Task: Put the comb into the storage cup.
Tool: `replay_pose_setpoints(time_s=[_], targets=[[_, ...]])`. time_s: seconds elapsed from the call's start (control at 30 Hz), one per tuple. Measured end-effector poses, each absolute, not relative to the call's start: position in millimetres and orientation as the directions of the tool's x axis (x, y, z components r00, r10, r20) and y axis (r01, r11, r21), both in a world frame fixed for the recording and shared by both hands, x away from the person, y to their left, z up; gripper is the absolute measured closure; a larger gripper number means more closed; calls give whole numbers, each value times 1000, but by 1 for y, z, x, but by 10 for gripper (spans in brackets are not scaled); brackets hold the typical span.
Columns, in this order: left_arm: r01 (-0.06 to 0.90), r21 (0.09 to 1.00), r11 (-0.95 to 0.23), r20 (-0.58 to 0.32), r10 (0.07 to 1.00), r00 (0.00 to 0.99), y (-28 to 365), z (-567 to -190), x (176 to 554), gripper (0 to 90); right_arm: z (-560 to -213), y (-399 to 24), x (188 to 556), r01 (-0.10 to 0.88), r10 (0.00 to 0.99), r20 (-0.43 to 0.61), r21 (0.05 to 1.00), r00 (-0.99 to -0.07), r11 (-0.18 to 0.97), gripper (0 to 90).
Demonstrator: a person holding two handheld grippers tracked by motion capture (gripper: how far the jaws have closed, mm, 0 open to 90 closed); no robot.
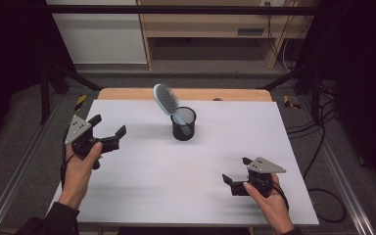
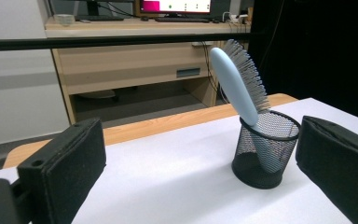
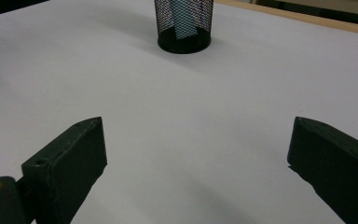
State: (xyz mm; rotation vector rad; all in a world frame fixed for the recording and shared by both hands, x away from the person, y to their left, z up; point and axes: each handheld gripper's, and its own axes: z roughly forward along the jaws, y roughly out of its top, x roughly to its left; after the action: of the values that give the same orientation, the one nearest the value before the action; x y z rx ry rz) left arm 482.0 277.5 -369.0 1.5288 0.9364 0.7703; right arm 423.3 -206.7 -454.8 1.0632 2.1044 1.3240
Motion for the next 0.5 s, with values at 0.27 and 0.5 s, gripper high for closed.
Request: replay_pose_setpoints(time_s=[0.27,0.5], targets=[[158,983,-95,12,886,463,286,-381,474,14,-455,-207,423,369,788,33,895,-614,250,48],[168,983,-72,-11,894,447,295,-389,470,14,-455,-207,423,368,792,23,894,-610,257,48]])
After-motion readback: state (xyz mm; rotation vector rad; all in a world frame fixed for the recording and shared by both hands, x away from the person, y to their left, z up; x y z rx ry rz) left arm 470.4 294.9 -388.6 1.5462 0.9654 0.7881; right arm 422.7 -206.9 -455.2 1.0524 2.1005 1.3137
